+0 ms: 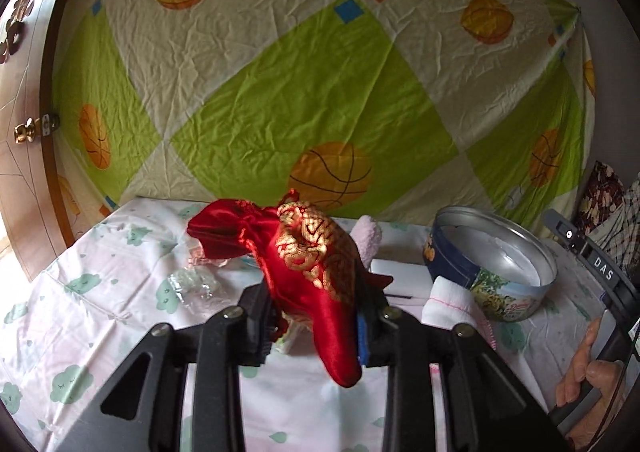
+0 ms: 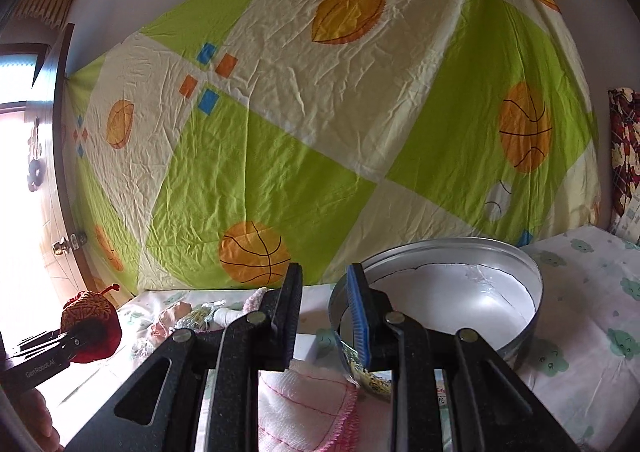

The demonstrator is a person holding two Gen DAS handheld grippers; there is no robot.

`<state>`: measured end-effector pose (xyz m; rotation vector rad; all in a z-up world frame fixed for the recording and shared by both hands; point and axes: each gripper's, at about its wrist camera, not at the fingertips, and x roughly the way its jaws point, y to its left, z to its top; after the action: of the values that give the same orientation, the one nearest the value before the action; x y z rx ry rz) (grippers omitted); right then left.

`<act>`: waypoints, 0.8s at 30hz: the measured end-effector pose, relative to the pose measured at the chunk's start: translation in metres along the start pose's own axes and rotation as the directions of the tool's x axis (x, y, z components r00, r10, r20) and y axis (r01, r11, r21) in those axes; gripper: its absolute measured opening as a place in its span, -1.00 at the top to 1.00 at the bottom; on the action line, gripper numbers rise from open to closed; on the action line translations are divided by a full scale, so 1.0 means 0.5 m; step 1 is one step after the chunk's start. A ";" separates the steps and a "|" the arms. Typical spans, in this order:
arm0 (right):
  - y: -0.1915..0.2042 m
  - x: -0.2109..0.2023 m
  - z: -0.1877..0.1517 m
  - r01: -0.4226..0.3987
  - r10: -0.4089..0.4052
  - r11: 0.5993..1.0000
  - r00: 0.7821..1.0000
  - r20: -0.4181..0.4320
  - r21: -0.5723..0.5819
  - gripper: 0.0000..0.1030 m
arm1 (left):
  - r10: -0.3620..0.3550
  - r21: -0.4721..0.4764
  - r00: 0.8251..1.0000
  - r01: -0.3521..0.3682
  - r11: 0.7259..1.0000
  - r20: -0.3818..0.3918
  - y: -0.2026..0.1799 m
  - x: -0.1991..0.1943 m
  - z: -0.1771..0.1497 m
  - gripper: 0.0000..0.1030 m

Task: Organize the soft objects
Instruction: 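Carry the towel and red pouch into the tin and release both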

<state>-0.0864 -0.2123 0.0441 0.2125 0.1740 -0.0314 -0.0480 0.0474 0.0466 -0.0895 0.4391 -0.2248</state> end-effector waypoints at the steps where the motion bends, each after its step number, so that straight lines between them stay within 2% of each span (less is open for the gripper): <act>1: -0.004 0.001 -0.002 -0.012 0.012 1.000 1.000 -0.014 0.008 0.51 | -0.010 -0.006 1.000 0.010 1.000 -0.003 -0.012 0.003 -0.003 0.43; 3: -0.007 0.006 -0.009 -0.048 0.049 0.999 0.997 -0.059 0.010 0.51 | -0.036 0.000 0.999 0.036 0.999 -0.010 -0.025 0.004 -0.006 0.39; 4: -0.003 0.011 -0.018 -0.093 0.093 0.996 0.990 -0.107 0.001 0.50 | -0.039 0.012 0.999 0.039 0.999 -0.013 -0.034 0.002 -0.011 0.37; 6: 0.004 0.019 -0.044 -0.129 0.125 0.992 0.972 -0.201 -0.008 0.50 | -0.041 0.037 0.999 0.042 0.998 -0.019 -0.043 0.001 -0.017 0.28; 7: 0.007 0.026 -0.060 -0.144 0.137 0.990 0.954 -0.265 -0.004 0.47 | -0.039 0.046 0.999 0.040 0.998 -0.017 -0.046 -0.002 -0.020 0.25; 8: 0.007 0.034 -0.073 -0.163 0.158 0.986 0.935 -0.318 0.011 0.28 | -0.035 0.051 0.999 0.036 0.998 -0.015 -0.047 -0.001 -0.022 0.19; 9: 0.005 0.043 -0.085 -0.170 0.171 0.985 0.915 -0.366 0.035 -0.04 | -0.028 0.052 1.000 0.028 0.998 -0.013 -0.047 0.001 -0.023 0.17; 11: 0.002 0.056 -0.102 -0.172 0.188 0.982 0.892 -0.411 0.075 -0.33 | -0.019 0.055 1.000 0.020 0.998 -0.013 -0.047 0.003 -0.025 0.17; 15: 0.015 0.110 -0.118 -0.148 0.170 0.985 0.843 -0.510 0.084 -0.50 | -0.025 0.055 0.999 0.026 0.998 -0.027 -0.045 0.010 -0.029 0.18; 18: 0.036 0.192 -0.136 -0.086 0.096 0.995 0.788 -0.609 0.045 -0.51 | -0.025 0.060 0.999 0.026 0.998 -0.020 -0.040 0.007 -0.030 0.17; 20: 0.045 0.231 -0.158 -0.074 0.066 0.997 0.761 -0.646 0.014 -0.50 | -0.022 0.059 1.000 0.023 0.998 -0.021 -0.033 0.007 -0.031 0.17; 22: 0.060 0.237 -0.169 -0.037 -0.028 0.995 0.774 -0.633 -0.090 -0.27 | -0.010 0.058 0.999 0.011 0.998 -0.032 -0.021 0.008 -0.035 0.17; 23: 0.068 0.234 -0.171 -0.032 -0.058 0.991 0.775 -0.629 -0.132 -0.04 | -0.007 0.053 0.999 0.009 0.999 -0.043 -0.014 0.011 -0.036 0.13; 24: 0.071 0.230 -0.170 -0.047 -0.051 0.989 0.779 -0.625 -0.140 0.18 | -0.014 0.046 0.998 0.016 0.999 -0.061 -0.008 0.016 -0.038 0.02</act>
<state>0.0142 -0.1611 -0.0506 0.0649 0.8505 0.0533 -0.0501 0.0411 0.0267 -0.0409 0.4940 -0.2528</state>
